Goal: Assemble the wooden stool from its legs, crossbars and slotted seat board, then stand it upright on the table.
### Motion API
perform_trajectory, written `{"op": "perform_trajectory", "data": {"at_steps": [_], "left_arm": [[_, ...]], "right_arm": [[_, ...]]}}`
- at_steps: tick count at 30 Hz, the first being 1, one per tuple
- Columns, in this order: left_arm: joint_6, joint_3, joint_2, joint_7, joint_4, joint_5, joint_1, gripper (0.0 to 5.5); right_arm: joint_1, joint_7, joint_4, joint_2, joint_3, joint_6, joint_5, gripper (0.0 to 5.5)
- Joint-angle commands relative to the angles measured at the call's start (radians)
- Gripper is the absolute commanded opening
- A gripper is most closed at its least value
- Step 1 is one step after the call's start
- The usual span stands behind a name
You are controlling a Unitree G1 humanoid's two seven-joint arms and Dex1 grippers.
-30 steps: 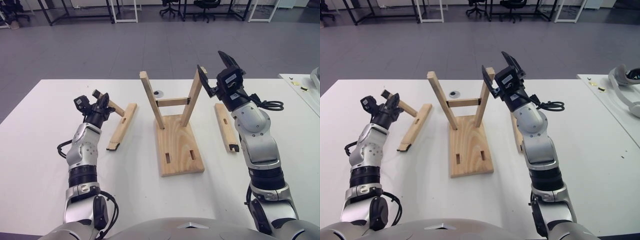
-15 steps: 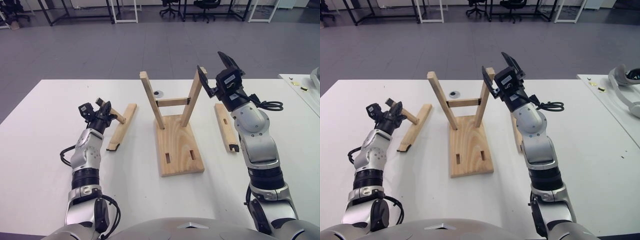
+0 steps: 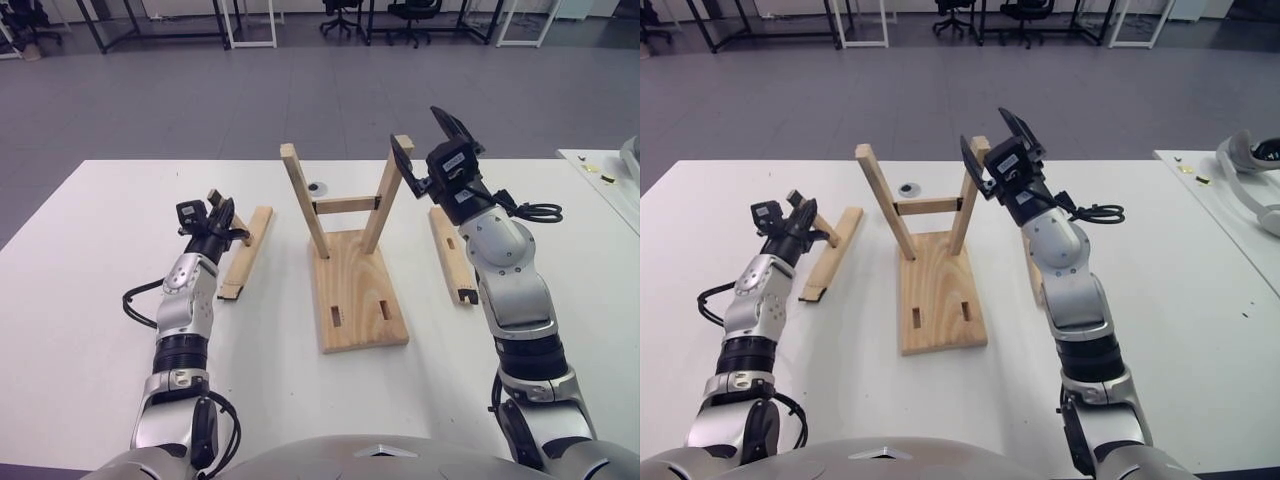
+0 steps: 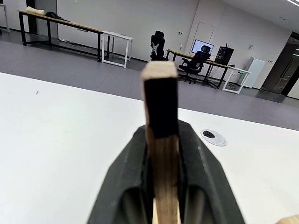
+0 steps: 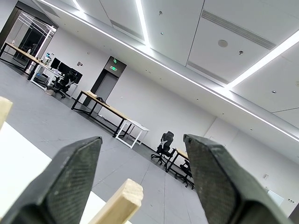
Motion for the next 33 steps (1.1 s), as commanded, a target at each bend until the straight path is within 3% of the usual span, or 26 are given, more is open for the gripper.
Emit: {"op": "perform_trajectory", "data": {"at_steps": [1,13,23,24,29,33], "left_arm": [[0.058,-0.028,-0.012,0.079,0.05,0.08,0.094,0.4],[0.112,-0.153,-0.059,0.134,0.04,0.185,0.167,0.4],[0.136,-0.143,-0.055,0.145,-0.052,0.173,0.174,0.4],[0.124,-0.14,-0.054,0.143,-0.074,0.171,0.171,0.78],[0.141,-0.127,-0.03,0.14,-0.211,0.172,0.171,1.55],[0.328,-0.124,0.006,0.141,-0.383,0.151,0.187,2.26]], "right_arm": [[0.01,0.002,0.0,-0.007,0.002,-0.005,-0.015,3.27],[-0.001,0.009,0.012,-0.013,-0.003,-0.014,-0.021,3.27],[-0.003,0.014,0.018,-0.017,0.002,-0.024,-0.031,3.27],[-0.004,0.013,0.018,-0.015,0.003,-0.025,-0.033,3.27],[-0.005,0.012,0.019,-0.011,0.006,-0.032,-0.039,3.27],[0.001,0.012,0.014,-0.009,0.007,-0.031,-0.042,3.27]]}}
